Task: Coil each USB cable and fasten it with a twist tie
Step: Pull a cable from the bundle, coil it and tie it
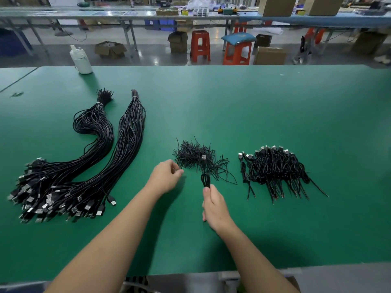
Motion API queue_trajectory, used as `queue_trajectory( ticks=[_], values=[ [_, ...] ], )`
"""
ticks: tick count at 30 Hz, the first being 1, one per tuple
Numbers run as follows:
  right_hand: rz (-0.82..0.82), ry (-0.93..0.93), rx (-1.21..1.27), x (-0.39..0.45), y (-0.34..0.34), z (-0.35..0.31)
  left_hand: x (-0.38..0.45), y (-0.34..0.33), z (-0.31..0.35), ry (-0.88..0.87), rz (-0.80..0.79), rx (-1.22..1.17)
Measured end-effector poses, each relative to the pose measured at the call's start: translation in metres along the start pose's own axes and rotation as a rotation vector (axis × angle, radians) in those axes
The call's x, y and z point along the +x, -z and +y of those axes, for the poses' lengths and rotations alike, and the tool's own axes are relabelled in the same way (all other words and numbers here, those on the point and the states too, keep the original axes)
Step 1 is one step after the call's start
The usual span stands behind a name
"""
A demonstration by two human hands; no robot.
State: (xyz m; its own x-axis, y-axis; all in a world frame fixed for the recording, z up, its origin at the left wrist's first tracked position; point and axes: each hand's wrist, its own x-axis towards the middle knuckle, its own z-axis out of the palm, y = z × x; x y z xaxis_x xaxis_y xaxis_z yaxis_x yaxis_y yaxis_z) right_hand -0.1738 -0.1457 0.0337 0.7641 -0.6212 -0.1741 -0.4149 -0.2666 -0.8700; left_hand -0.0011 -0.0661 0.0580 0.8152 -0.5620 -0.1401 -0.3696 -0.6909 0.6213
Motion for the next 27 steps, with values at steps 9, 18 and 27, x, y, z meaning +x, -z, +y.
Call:
queue_trajectory(
  ticks=[9,18,27],
  values=[
    [-0.064,0.025,-0.087,0.006,-0.003,0.011,0.033,-0.025,-0.003,0.178,0.174,0.227],
    [-0.14,0.018,-0.085,0.004,0.002,0.004,0.001,-0.004,-0.031,0.134,0.264,-0.096],
    [-0.233,0.023,0.001,-0.004,-0.001,-0.01,-0.063,-0.006,-0.016,0.236,0.198,-0.676]
  ],
)
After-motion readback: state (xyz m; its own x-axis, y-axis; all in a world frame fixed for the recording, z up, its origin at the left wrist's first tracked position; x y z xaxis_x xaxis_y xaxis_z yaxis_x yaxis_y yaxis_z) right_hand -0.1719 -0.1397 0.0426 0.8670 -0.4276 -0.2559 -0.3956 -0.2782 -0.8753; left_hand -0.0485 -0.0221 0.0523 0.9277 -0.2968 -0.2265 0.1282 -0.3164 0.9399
